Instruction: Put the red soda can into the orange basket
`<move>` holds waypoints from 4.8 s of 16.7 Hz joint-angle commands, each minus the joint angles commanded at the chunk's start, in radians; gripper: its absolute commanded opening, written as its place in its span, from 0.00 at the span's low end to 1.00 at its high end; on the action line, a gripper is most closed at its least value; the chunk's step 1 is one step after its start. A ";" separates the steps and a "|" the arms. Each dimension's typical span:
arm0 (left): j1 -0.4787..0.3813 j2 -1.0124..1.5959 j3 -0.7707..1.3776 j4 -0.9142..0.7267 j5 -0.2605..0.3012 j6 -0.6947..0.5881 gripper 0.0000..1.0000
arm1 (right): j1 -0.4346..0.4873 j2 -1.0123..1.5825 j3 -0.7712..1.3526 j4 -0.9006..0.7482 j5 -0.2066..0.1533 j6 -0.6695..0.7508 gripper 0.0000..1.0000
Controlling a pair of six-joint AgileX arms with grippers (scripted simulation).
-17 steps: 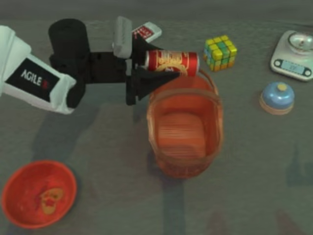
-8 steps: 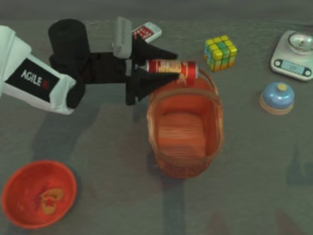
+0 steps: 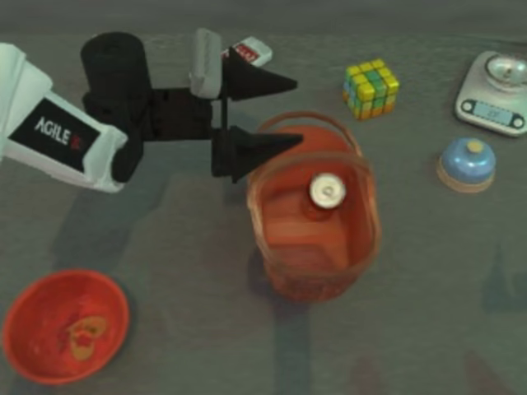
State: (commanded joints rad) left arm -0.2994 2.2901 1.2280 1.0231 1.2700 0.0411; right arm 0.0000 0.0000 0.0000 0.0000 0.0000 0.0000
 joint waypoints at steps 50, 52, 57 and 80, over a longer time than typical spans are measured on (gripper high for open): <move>0.319 -2.290 -1.228 -1.023 -1.270 -0.041 1.00 | 0.666 2.344 2.322 -1.548 0.005 -1.028 1.00; 0.319 -2.290 -1.228 -1.023 -1.270 -0.041 1.00 | 0.666 2.341 2.310 -1.538 0.005 -1.027 1.00; 0.319 -2.290 -1.228 -1.023 -1.270 -0.041 1.00 | 0.666 2.341 2.310 -1.538 0.005 -1.027 0.77; 0.319 -2.290 -1.228 -1.023 -1.270 -0.041 1.00 | 0.666 2.341 2.310 -1.538 0.005 -1.027 0.00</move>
State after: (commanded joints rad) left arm 0.0200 0.0000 0.0000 0.0000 0.0000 0.0000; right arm 0.6662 2.3406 2.3096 -1.5382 0.0053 -1.0274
